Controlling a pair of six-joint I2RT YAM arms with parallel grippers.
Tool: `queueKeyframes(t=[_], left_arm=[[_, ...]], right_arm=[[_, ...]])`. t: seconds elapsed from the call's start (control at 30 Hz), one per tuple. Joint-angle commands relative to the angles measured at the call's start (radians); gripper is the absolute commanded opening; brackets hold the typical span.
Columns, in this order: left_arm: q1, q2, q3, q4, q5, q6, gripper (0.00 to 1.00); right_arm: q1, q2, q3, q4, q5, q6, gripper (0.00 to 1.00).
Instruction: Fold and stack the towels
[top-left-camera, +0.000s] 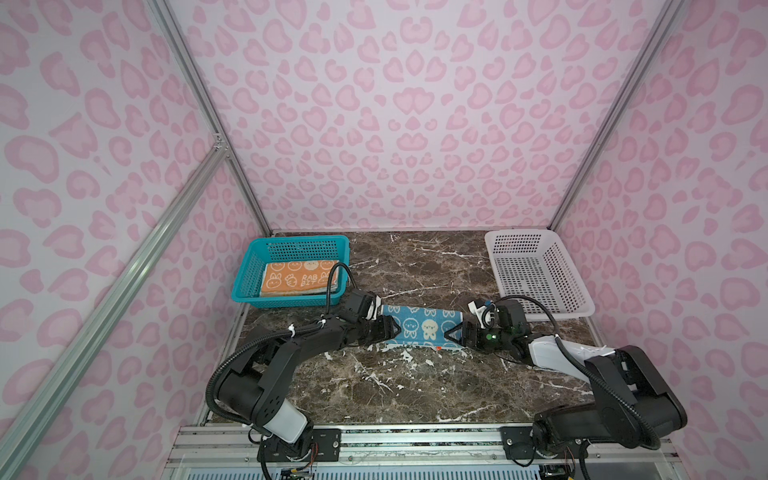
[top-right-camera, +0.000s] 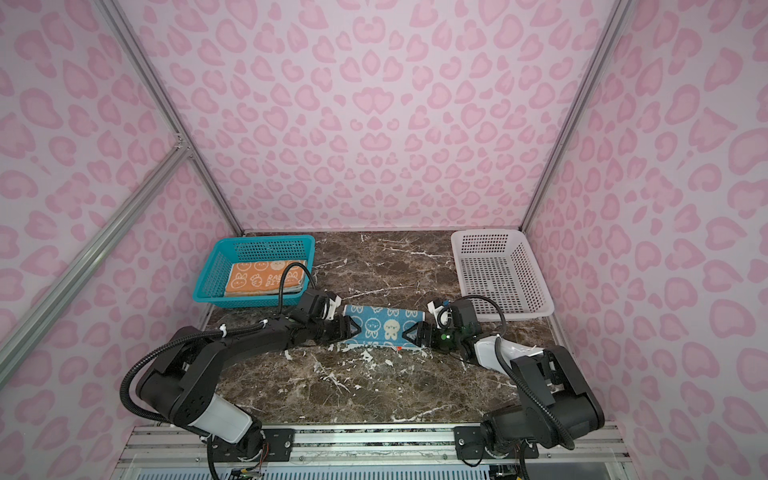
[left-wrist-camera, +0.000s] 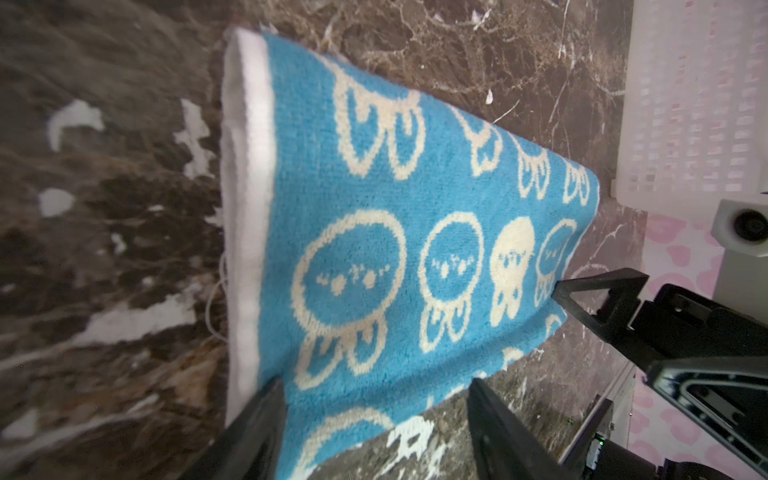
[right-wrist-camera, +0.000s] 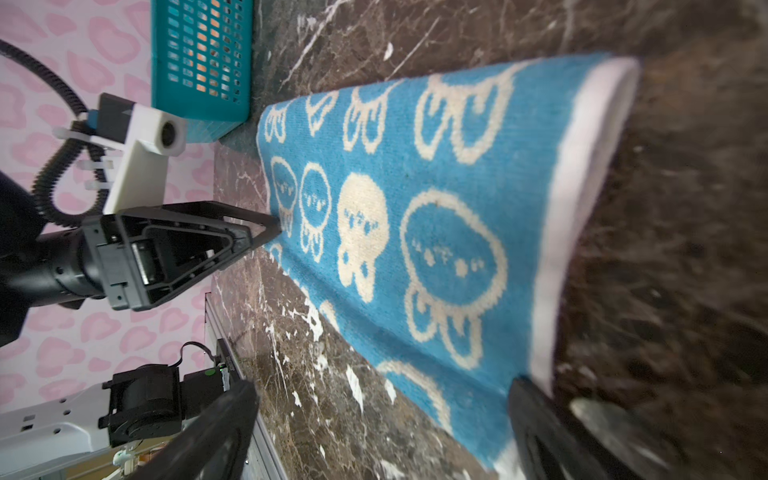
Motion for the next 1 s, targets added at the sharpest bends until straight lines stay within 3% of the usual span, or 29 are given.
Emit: queueKeyframes(t=[0.0,0.17,0.27,0.5,0.73,0.97], left_arm=[[0.002,-0.077,0.042,-0.084,-0.073,0.04,0.95],[0.005,-0.153,0.136,-0.099,-0.215,0.066,0.98],[0.011,-0.099,0.195,-0.07,-0.167,0.027,0.98],[0.026,0.14,0.292,0.069,0.061,-0.161,0.98],[0.027,0.254,0.317,0.091,0.085,-0.158,0.98],[0.041,0.295,0.27,0.065,0.044,-0.099,0.98]], right_arm=[[-0.001,-0.071,0.06,-0.192,0.054,-0.039,0.97],[-0.002,-0.082,0.219,-0.245,0.047,-0.02,0.98],[-0.001,0.004,0.282,-0.175,0.022,0.027,0.98],[0.005,0.184,0.324,0.132,-0.064,0.221,0.98],[0.022,0.328,0.31,0.285,-0.11,0.281,0.98],[0.01,0.416,0.278,0.297,-0.098,0.239,0.98]])
